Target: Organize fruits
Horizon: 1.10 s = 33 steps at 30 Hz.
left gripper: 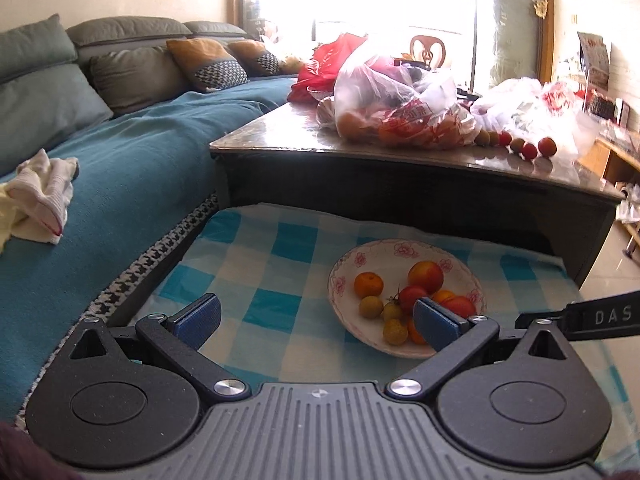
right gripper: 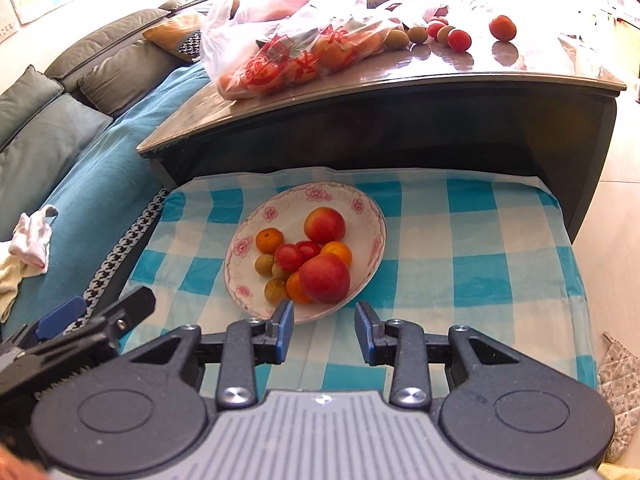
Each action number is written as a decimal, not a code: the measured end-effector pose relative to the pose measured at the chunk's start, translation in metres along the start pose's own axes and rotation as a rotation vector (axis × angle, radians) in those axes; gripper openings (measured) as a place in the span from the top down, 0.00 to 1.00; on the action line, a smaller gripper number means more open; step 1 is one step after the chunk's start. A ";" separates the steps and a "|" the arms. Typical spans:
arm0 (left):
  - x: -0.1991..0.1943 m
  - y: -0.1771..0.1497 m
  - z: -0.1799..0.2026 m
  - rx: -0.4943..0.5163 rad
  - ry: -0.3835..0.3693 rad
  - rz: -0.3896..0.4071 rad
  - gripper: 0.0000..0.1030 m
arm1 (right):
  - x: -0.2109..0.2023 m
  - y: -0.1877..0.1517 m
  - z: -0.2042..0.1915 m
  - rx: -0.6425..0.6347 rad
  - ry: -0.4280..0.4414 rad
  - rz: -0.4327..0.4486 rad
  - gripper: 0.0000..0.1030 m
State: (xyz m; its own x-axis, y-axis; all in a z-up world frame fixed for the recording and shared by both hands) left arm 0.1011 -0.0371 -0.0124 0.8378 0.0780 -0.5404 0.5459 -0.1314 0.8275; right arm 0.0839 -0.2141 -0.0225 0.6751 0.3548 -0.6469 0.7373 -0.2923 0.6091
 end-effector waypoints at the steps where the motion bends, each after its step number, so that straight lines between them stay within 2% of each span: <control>1: -0.002 -0.002 0.001 0.018 0.011 0.000 0.00 | -0.002 -0.003 -0.002 -0.006 -0.003 -0.002 0.66; 3: -0.008 -0.005 0.002 0.037 0.021 0.009 0.00 | -0.005 -0.008 -0.005 -0.011 -0.002 -0.003 0.66; 9: -0.023 -0.012 0.001 -0.018 -0.052 -0.026 0.00 | -0.015 -0.018 -0.010 0.005 0.012 0.002 0.66; 24: -0.027 -0.038 -0.004 0.001 -0.040 -0.138 0.00 | -0.028 -0.053 -0.025 0.001 0.003 -0.032 0.66; 33: -0.027 -0.046 -0.002 0.013 -0.034 -0.160 0.00 | -0.025 -0.059 -0.028 -0.004 0.000 -0.047 0.66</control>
State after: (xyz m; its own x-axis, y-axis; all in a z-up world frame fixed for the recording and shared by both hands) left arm 0.0538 -0.0308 -0.0355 0.7394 0.0655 -0.6700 0.6719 -0.1329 0.7286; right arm 0.0231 -0.1808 -0.0294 0.6398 0.3680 -0.6748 0.7680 -0.2717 0.5800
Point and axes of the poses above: each gripper's, at about its wrist camera, not at the fingertips, and x roughly the way its jaws point, z to its right, y to its top, the point moved 7 cm from there along x, roughly the way its jaws point, and after that the axes turned 10 degrees about y, right-handed, at the moved point
